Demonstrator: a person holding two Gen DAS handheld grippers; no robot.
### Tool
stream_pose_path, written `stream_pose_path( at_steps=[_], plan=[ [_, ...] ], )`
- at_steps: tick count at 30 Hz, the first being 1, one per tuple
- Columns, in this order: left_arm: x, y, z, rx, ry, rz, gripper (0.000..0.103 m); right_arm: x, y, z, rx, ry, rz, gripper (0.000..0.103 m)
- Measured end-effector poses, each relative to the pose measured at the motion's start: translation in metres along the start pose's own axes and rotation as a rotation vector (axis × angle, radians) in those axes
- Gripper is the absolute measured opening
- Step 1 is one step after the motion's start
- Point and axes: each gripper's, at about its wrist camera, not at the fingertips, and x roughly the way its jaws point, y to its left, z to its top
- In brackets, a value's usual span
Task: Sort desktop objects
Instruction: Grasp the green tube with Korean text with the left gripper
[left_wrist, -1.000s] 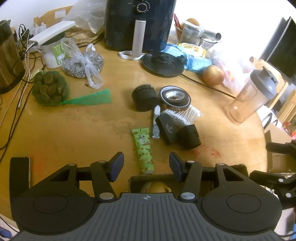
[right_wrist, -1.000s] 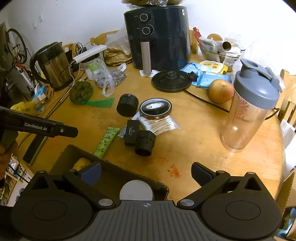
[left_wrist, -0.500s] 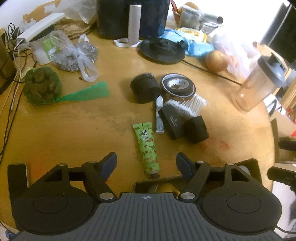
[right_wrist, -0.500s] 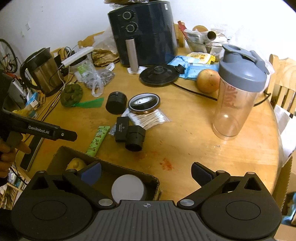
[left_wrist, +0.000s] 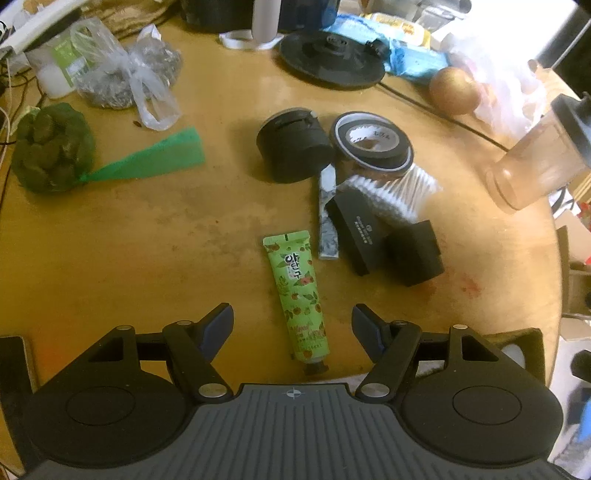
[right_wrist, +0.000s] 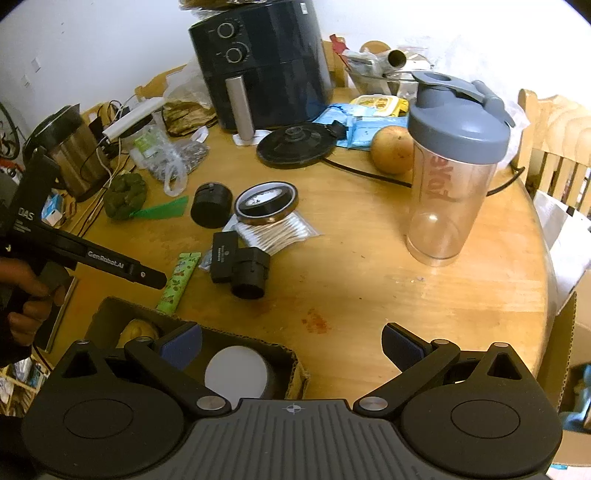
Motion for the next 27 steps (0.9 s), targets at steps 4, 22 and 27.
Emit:
stream_pose_path(
  at_steps=[4,22,27],
  plan=[
    [0.011,0.003,0.008,-0.011,0.036,-0.007,0.07,0.002,-0.003,0.001,0.02,0.001,-0.007,0.103],
    [0.041,-0.002,0.017,-0.005,0.14,-0.016,0.044,0.006,-0.015,0.003,0.074,0.005,-0.039,0.103],
    [0.043,-0.005,0.016,-0.012,0.148,-0.004,0.037,0.006,-0.015,0.003,0.075,0.005,-0.04,0.103]
  ],
)
